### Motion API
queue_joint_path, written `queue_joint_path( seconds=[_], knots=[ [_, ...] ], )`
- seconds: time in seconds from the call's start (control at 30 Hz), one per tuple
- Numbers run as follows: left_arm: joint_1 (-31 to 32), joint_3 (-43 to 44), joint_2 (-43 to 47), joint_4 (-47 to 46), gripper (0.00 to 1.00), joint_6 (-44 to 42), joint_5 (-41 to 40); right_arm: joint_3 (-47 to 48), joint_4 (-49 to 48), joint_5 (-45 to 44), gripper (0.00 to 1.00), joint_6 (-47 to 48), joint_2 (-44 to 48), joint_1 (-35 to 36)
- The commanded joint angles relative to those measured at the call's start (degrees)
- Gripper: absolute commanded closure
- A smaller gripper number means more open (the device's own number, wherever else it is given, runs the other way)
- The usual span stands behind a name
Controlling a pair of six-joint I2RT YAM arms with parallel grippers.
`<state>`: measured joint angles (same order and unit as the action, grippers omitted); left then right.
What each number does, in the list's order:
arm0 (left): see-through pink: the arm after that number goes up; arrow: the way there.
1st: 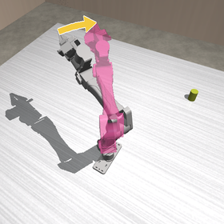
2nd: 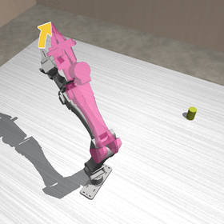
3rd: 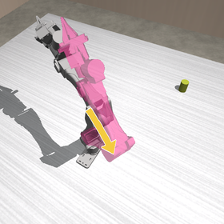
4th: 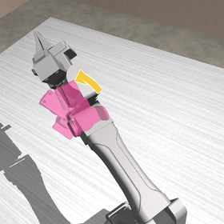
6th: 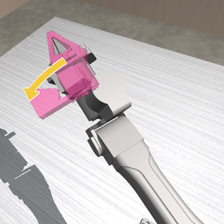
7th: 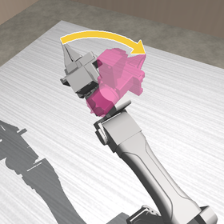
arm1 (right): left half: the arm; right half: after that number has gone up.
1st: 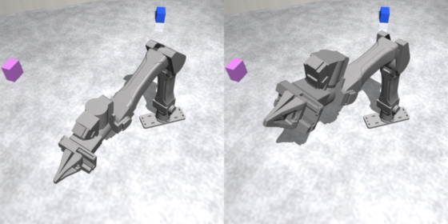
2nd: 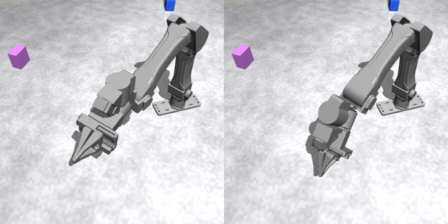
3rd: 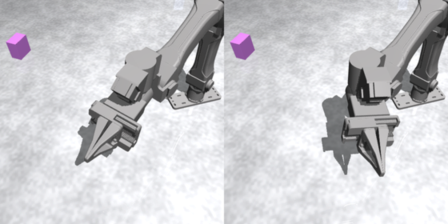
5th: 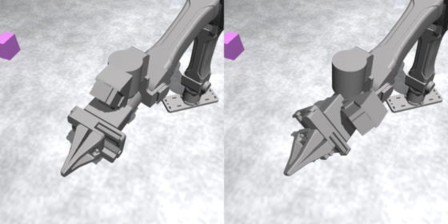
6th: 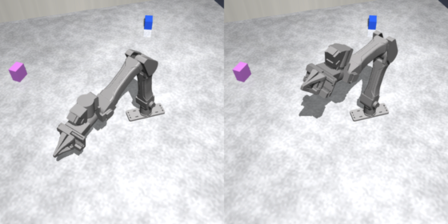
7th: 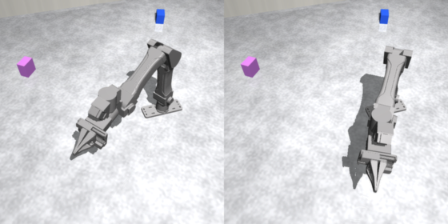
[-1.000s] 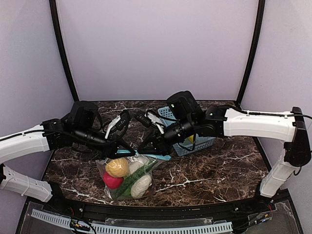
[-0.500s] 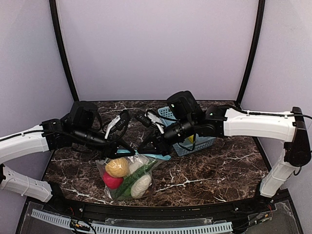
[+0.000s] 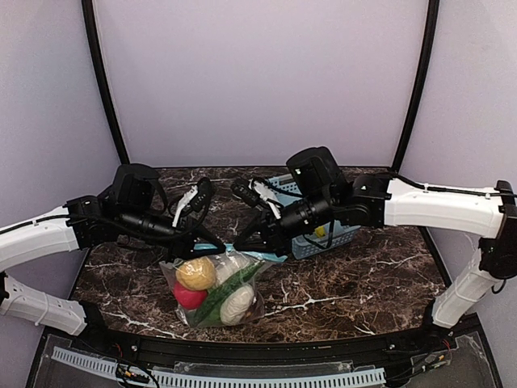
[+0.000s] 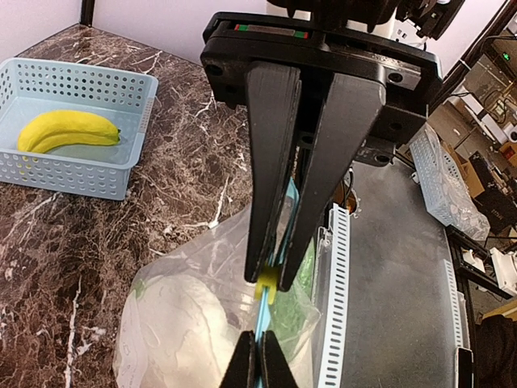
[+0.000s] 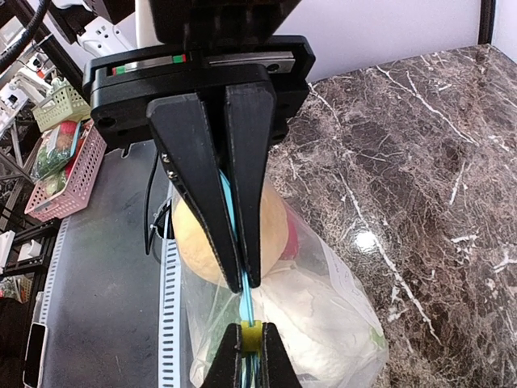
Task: Place the food in the zip-top bag and seal the zipper
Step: Zip the zipper on the zipper food storage bag.
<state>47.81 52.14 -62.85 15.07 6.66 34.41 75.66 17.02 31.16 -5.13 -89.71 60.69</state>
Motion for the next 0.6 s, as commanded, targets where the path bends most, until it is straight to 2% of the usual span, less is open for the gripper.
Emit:
queue_joint_path(
  seconds=[0.0, 0.57],
  knots=[
    [-1.5, 1.3, 3.4, 5.8, 0.99, -1.1, -2.2, -2.4, 10.0, -2.9, 1.00, 0.7, 4.5, -2.0],
    [-3.2, 2.6, 4.3, 10.2, 0.99, -3.5, -4.3, -4.7, 14.1, -5.5, 1.00, 0.9, 8.3, -2.8]
  ],
)
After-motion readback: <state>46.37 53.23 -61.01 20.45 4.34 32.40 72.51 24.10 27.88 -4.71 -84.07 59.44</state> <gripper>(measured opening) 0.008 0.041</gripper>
